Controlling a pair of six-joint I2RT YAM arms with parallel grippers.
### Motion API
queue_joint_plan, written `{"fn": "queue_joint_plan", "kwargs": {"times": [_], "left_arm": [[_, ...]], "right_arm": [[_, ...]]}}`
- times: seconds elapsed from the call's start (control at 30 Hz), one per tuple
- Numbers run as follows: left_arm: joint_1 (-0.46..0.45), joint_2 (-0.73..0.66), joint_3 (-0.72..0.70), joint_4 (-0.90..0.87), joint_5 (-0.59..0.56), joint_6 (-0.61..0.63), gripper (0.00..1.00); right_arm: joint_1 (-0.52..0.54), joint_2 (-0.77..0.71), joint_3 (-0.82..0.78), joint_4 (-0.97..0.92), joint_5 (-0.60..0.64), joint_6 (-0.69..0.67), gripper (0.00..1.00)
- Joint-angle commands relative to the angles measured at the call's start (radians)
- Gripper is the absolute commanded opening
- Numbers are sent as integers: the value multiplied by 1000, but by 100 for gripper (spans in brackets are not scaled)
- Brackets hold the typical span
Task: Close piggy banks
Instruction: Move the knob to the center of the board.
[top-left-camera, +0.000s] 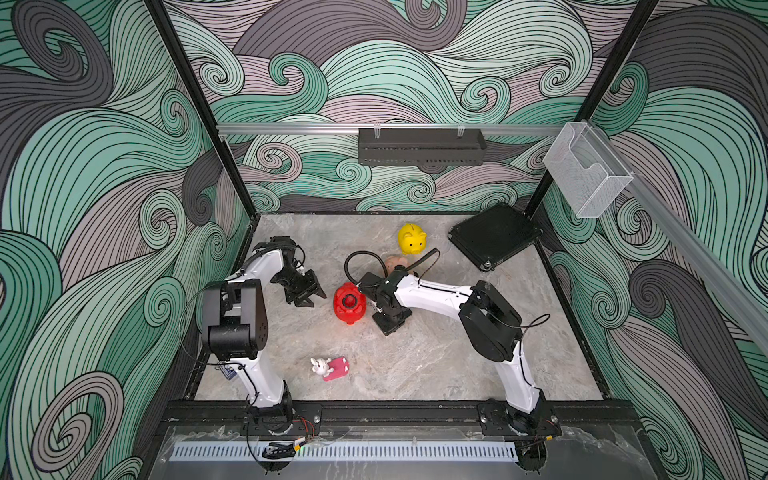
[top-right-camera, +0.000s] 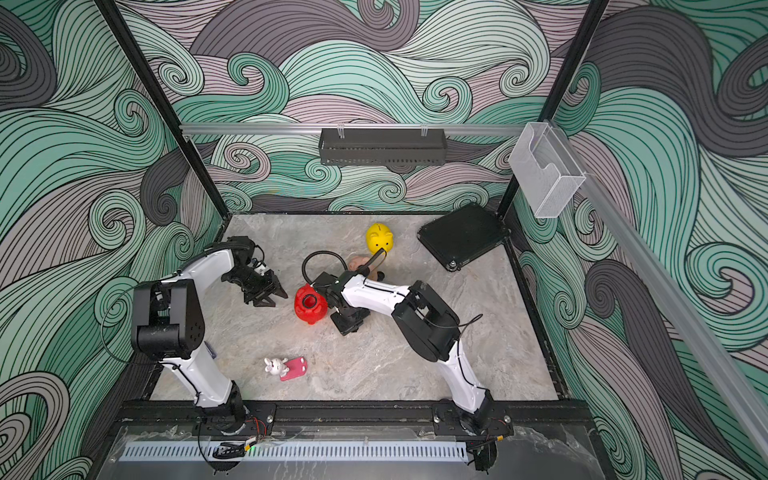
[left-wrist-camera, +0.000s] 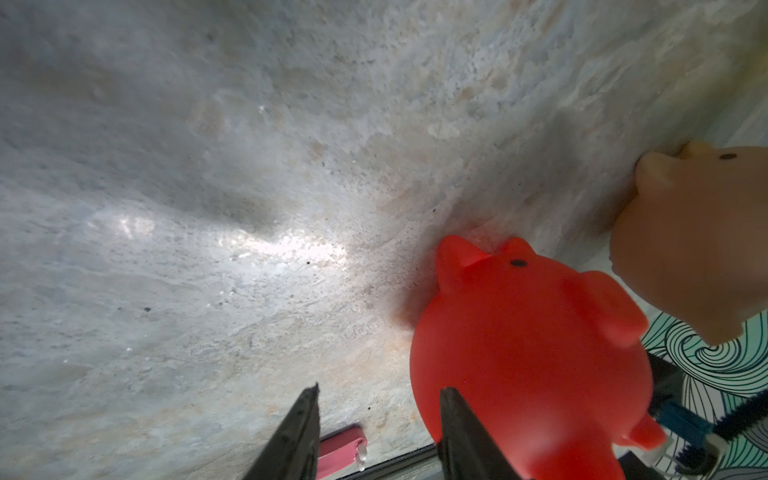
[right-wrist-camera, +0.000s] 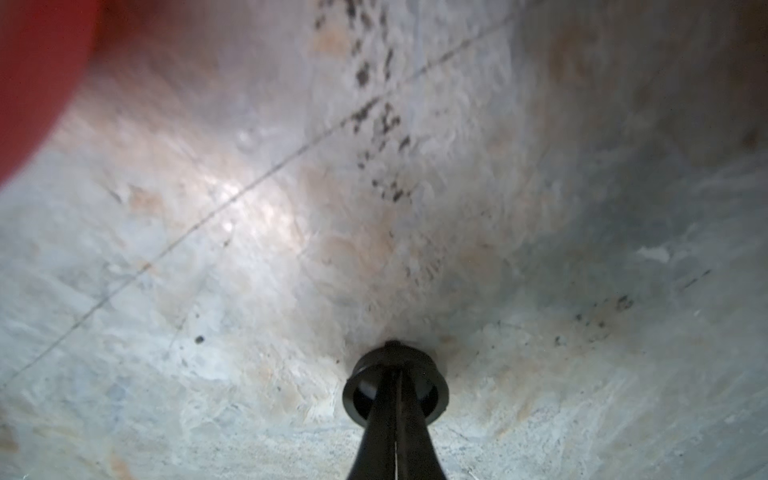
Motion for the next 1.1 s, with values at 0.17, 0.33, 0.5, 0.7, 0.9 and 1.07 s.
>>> {"fn": "queue_joint_plan", "kwargs": {"times": [0.17,0.33,0.5,0.7,0.9,1.07], "left_arm": [[5,9,18,-17,6,14,47],[6,9,13,-13,10,14,47],[6,9,11,-13,10,14,47],[7,6,8,-11,5,15,47],[6,4,10,-14,-1,15,47],[6,11,12,-15,1,15,47]], "right_arm": [[-32,-153,-225,81,42,128,0],[-148,-219,-340,146,4,220,0],[-221,-213,-338,162,16,223,0],[-228,-191,-297,160,28,232,8],[-230,-177,-293,159,34,256,23],[-237,-169,-291,157,46,256,22]]}}
